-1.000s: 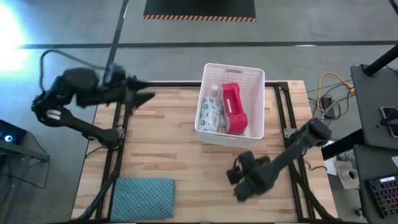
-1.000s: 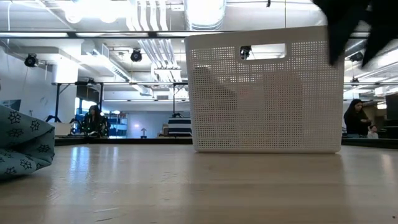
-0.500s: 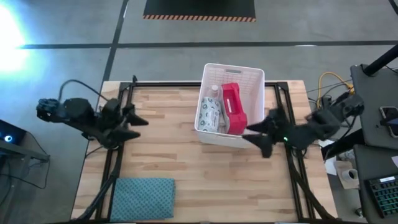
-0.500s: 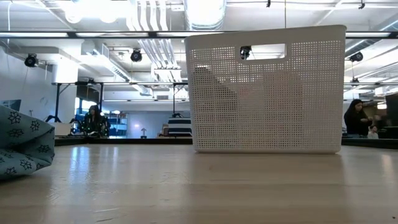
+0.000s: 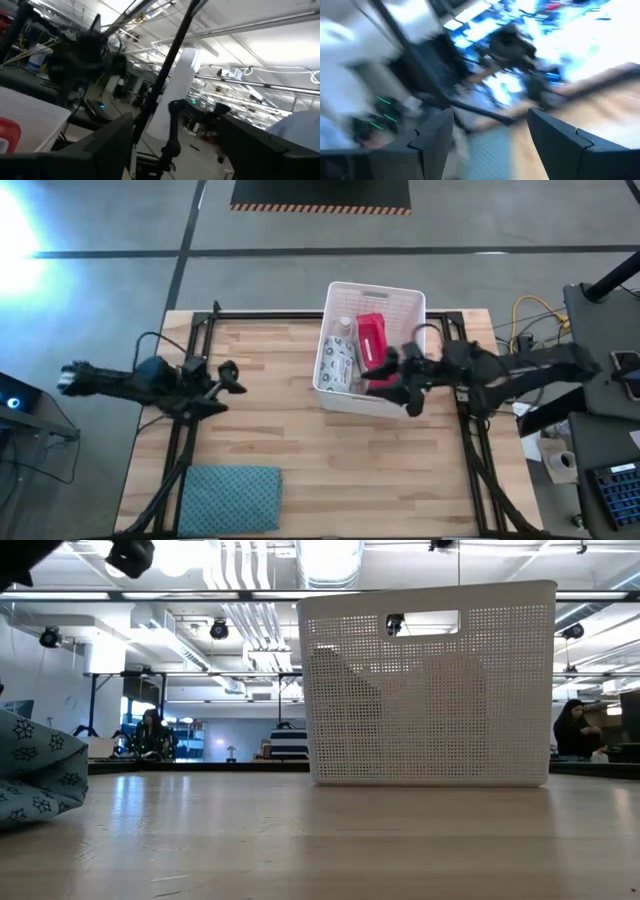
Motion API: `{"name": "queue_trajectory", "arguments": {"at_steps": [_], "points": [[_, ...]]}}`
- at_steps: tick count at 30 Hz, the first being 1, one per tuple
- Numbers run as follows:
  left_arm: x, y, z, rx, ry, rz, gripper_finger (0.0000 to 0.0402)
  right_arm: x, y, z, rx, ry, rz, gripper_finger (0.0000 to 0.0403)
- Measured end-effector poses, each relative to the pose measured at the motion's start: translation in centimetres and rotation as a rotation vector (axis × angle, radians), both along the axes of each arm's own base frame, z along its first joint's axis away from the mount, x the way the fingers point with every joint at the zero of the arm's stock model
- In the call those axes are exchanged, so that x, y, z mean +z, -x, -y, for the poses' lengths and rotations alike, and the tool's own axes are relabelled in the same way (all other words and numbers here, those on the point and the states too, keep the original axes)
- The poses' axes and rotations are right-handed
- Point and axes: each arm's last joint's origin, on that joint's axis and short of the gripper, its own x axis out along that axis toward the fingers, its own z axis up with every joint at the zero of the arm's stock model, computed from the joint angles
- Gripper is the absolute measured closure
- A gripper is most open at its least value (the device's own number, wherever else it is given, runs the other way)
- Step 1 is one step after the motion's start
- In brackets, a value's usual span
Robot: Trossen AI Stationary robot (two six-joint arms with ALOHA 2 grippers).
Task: Pick & place medical supplies in basket/bin
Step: Return to Home Position
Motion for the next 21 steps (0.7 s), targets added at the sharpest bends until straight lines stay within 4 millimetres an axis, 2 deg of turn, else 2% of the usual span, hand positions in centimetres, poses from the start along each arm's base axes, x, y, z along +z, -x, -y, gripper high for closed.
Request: {"name": "queue_trajectory", "arguments": {"at_steps": [4,6,10,13,16,21], "points": [[0.3,2.1,-1.0,0.061,-0.022,-0.096,0.0128,-1.7,5.3,0.4,-0.183,0.060,-0.087,0.0156],[0.5,3.4,-1.2,0.094,-0.055,-0.116,0.0128,-1.8,7.5,0.4,-0.220,0.040,-0.047,0.0156],[0.3,6.0,-1.2,0.154,-0.123,-0.085,0.0128,-4.4,9.4,0.2,-0.195,0.038,-0.057,0.0156],[-0.6,5.8,-1.4,0.207,-0.142,-0.165,0.0128,-5.5,10.7,0.6,-0.198,0.098,-0.064,0.0156],[-0.2,5.4,-1.4,0.207,-0.147,-0.193,0.0128,-6.9,11.9,0.9,-0.202,0.113,-0.110,0.0156],[-1.0,4.3,-1.5,0.224,-0.164,-0.190,0.0128,-7.8,13.6,1.6,-0.296,0.184,-0.002,0.0156]]}}
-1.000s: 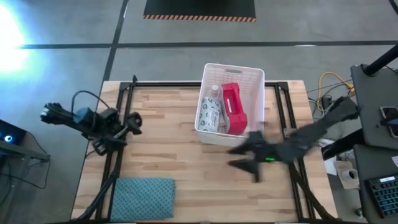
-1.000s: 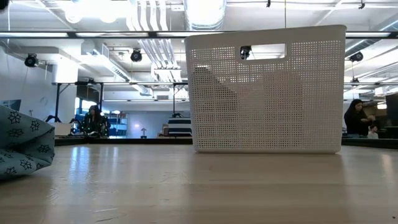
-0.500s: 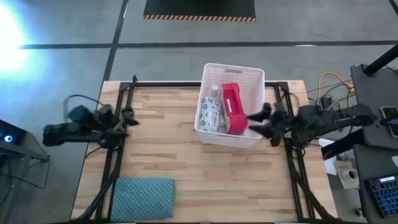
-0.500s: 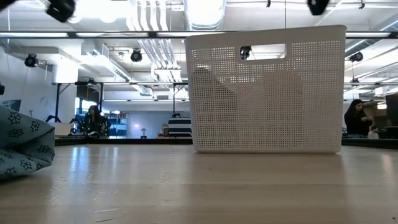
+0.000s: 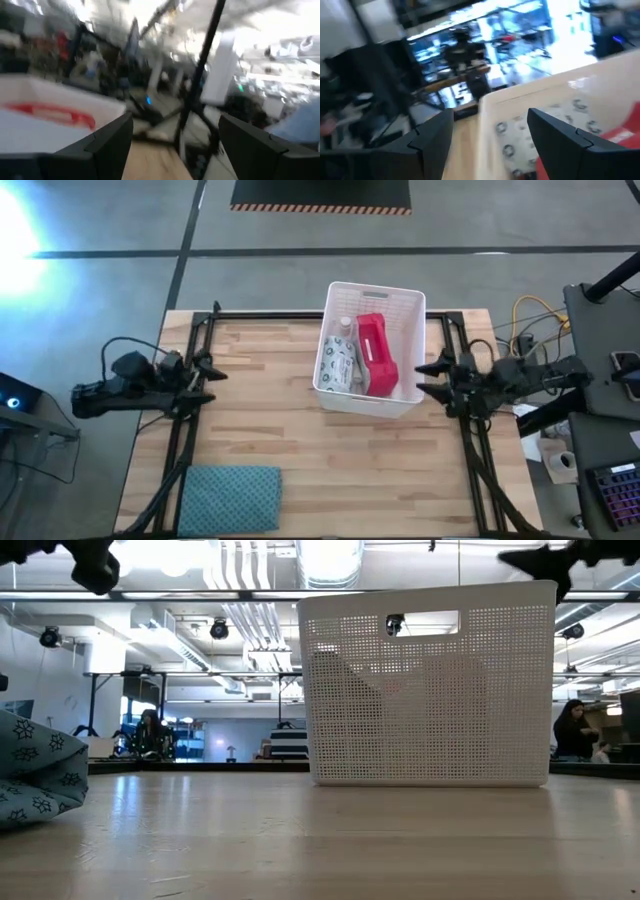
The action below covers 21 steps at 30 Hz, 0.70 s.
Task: Pick & place medical supplies in basket/bin
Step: Return to Home Position
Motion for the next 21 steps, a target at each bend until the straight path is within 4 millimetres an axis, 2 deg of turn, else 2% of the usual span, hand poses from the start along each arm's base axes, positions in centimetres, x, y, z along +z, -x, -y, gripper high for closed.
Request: {"name": "queue_trajectory", "arguments": {"at_steps": [4,6,11,15,21], "points": [[-0.6,0.0,-0.3,0.119,-0.003,0.131,0.0128,-1.9,1.7,0.1,0.103,0.063,0.079,0.0156],[-1.7,-0.5,-0.4,0.142,-0.020,0.155,0.0128,-2.9,2.6,0.3,0.132,0.111,0.122,0.0156],[-4.5,-1.5,-0.6,0.215,-0.005,0.177,0.0128,-4.2,1.7,0.2,0.069,0.182,0.067,0.0156],[-6.8,-2.2,-0.7,0.198,0.046,0.240,0.0128,-5.7,1.4,-0.1,0.144,0.127,0.109,0.0156],[-6.4,-2.1,-0.7,0.211,0.031,0.221,0.0128,-7.4,0.8,-0.5,0.240,0.133,0.138,0.0156]]}}
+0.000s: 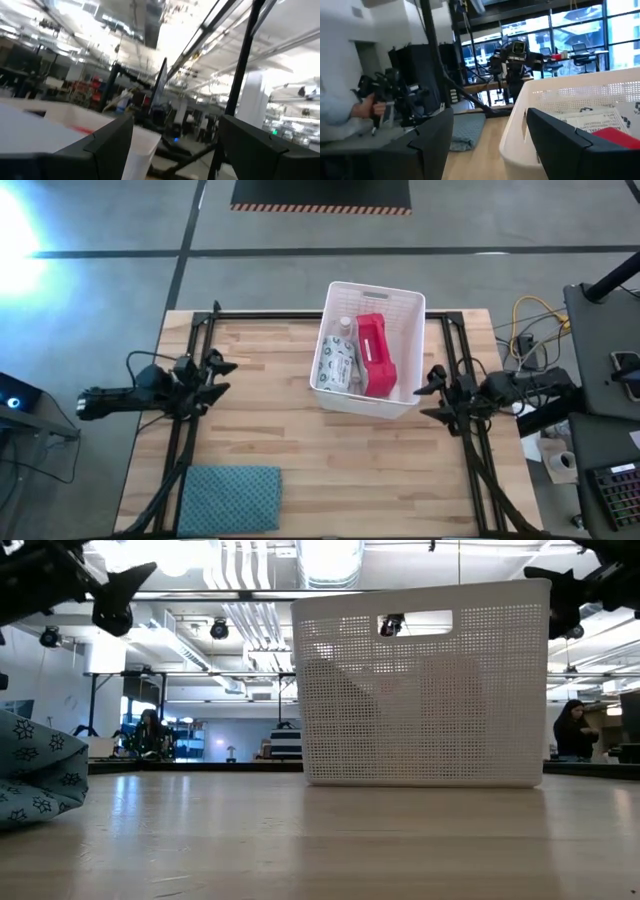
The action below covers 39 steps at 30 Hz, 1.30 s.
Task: Pick & place medical supplies in basket/bin
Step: Return to Home Position
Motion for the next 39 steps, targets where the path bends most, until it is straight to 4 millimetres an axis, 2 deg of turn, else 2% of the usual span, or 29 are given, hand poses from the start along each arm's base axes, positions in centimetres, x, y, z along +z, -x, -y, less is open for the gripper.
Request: {"name": "queue_trajectory", "arguments": {"at_steps": [7,10,14,17,19,22,24,27,29,31,33,36,39], "points": [[-0.7,-0.2,0.0,-0.012,0.024,-0.024,0.0128,-0.9,-0.2,-0.1,0.016,0.059,-0.014,0.0156],[-0.8,-0.2,0.0,-0.031,0.055,-0.044,0.0128,-1.1,-0.3,0.1,-0.049,-0.034,0.011,0.0156],[-0.3,-0.1,0.1,-0.052,0.070,-0.031,0.0128,-0.2,-0.3,0.7,-0.175,-0.042,0.116,0.0156],[0.0,0.0,0.1,-0.057,0.067,-0.020,0.0128,-0.1,-0.3,1.1,-0.244,-0.194,0.128,0.0156],[0.1,0.1,0.1,-0.064,0.073,-0.019,0.0128,0.0,-0.3,0.8,-0.108,-0.256,0.124,0.0156],[0.2,0.1,0.1,-0.081,0.083,-0.014,0.0128,0.5,0.2,-0.3,0.295,-0.231,0.129,0.0156],[0.2,0.1,0.2,-0.097,0.092,-0.018,0.0128,0.5,0.5,-0.8,0.504,-0.262,0.072,0.0156],[0.1,0.1,0.2,-0.117,0.106,-0.022,0.0128,0.8,1.0,-1.3,0.742,-0.301,-0.005,0.0156],[0.1,0.1,0.2,-0.123,0.112,-0.023,0.0128,0.4,1.1,-1.5,0.823,-0.323,-0.084,0.0156],[0.1,0.1,0.2,-0.123,0.112,-0.023,0.0128,-0.8,0.7,-1.6,0.816,-0.356,-0.238,0.0156],[0.1,0.1,0.2,-0.122,0.112,-0.024,0.0128,-2.3,0.5,-1.5,0.737,-0.383,-0.388,0.0156],[0.1,0.0,0.2,-0.116,0.116,-0.025,0.0128,-2.4,0.1,-1.4,0.657,-0.292,-0.399,0.0156],[0.0,0.0,0.2,-0.114,0.124,-0.029,0.0128,-3.0,-0.3,-0.8,0.422,-0.249,-0.475,0.0156]]}}
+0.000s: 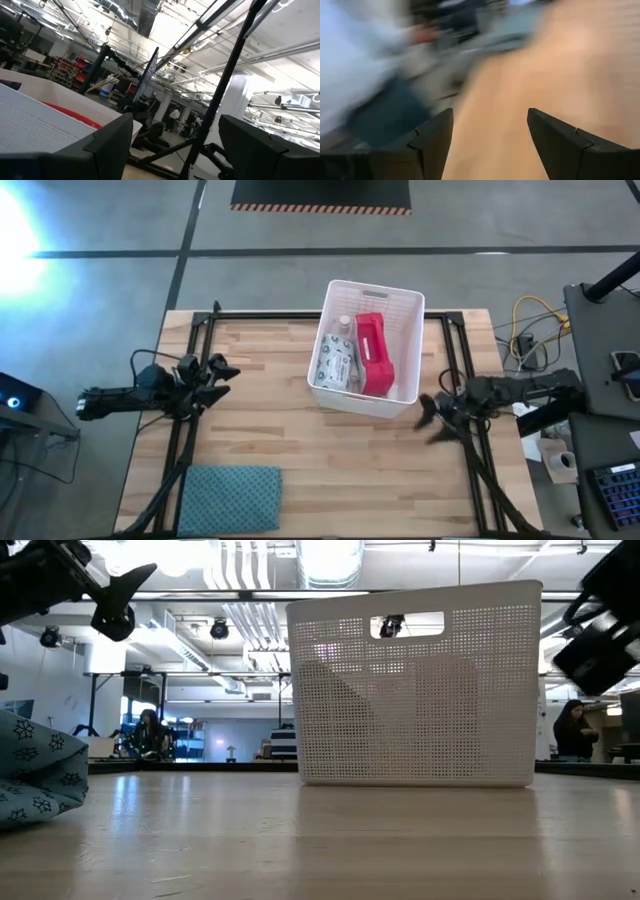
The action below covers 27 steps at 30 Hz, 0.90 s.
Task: Pick & place medical supplies in basket/bin
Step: Return to Home Position
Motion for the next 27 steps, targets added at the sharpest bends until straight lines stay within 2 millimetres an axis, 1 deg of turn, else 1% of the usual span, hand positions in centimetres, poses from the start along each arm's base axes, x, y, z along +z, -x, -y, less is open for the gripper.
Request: {"name": "queue_trajectory", "arguments": {"at_steps": [3,5,7,8,11,13,16,19,21,24,27], "points": [[0.0,0.0,0.0,-0.004,0.009,0.001,0.0128,-0.4,-0.4,1.0,-0.353,0.098,-0.064,0.0156],[0.0,0.0,0.0,-0.009,0.021,0.001,0.0128,0.1,-0.7,1.4,-0.531,0.123,-0.046,0.0156],[0.0,0.0,0.0,-0.012,0.029,0.003,0.0128,0.7,-0.8,1.9,-0.690,0.168,0.003,0.0156],[0.1,0.0,0.0,-0.014,0.035,0.005,0.0128,1.0,-0.9,1.9,-0.711,0.200,0.032,0.0156],[0.1,0.0,0.0,-0.017,0.041,0.006,0.0128,2.3,-1.2,1.9,-0.695,0.275,0.156,0.0156],[0.0,0.0,0.0,-0.018,0.041,0.005,0.0128,2.9,-1.2,1.7,-0.644,0.273,0.183,0.0156],[0.1,0.0,0.0,-0.018,0.041,0.005,0.0128,2.4,-1.2,1.5,-0.546,0.276,0.153,0.0156],[0.1,0.0,0.0,-0.017,0.041,0.006,0.0128,2.4,-1.2,1.1,-0.413,0.266,0.183,0.0156],[0.1,0.0,0.0,-0.020,0.045,0.007,0.0128,2.8,-1.2,1.0,-0.397,0.280,0.230,0.0156],[0.3,0.1,0.0,-0.028,0.062,0.027,0.0128,3.5,-1.2,1.0,-0.387,0.384,0.347,0.0156],[0.3,0.1,0.0,-0.026,0.057,0.025,0.0128,3.6,-1.0,1.0,-0.375,0.420,0.361,0.0156]]}}
